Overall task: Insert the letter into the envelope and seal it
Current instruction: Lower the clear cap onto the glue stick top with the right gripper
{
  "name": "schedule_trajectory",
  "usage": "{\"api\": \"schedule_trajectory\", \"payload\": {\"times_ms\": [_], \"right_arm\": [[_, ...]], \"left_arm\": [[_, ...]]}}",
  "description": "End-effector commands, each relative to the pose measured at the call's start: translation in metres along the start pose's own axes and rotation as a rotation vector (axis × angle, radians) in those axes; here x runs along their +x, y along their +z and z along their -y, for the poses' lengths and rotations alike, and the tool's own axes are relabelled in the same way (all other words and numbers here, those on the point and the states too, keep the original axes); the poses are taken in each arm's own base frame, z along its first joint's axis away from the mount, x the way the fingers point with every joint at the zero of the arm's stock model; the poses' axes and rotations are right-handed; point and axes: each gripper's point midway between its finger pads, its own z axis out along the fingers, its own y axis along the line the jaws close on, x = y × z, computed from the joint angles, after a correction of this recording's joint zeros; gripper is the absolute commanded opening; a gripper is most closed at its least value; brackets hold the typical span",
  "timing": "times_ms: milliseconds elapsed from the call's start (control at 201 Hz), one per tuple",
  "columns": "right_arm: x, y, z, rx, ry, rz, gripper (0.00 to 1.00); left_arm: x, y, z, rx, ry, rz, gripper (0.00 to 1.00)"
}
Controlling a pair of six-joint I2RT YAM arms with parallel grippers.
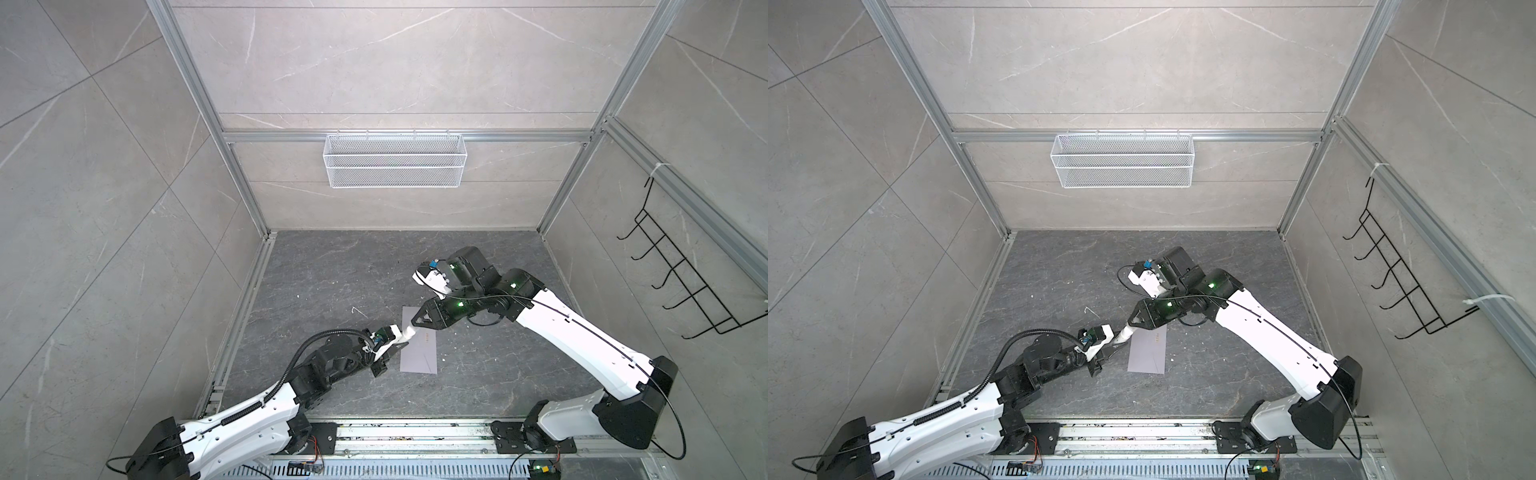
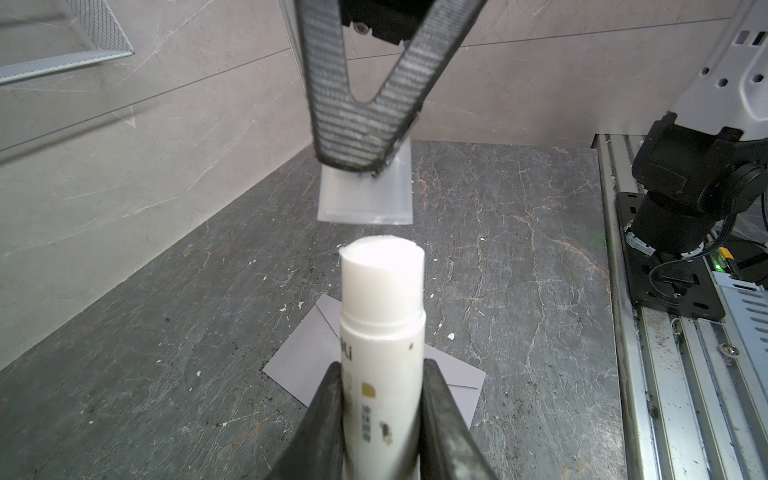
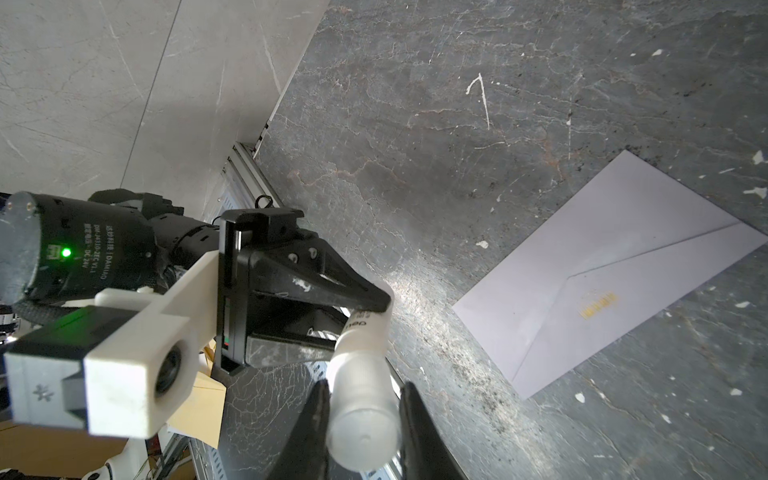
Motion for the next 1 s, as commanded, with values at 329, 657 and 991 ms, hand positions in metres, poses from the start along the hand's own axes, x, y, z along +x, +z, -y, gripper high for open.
{"api": "schedule_trajectory", "payload": {"times_ms": [329, 657, 991], "right_arm": [[0.010, 0.010, 0.000, -0.036, 0.018, -0.045, 0.24], [0.006, 0.014, -0.004, -0.062, 0.029, -0.030, 0.21], [0.009, 0.019, -0.007, -0.045, 0.003, -0.041, 0.19]], "left_arm": [[-0.020, -0.004, -0.002, -0.009, 0.035, 0.078, 0.00], [-0.021, -0.002, -0.001, 0.002, 0.032, 0.078, 0.00], [-0.022, -0.001, 0.000, 0.007, 0.023, 0.077, 0.00]]}}
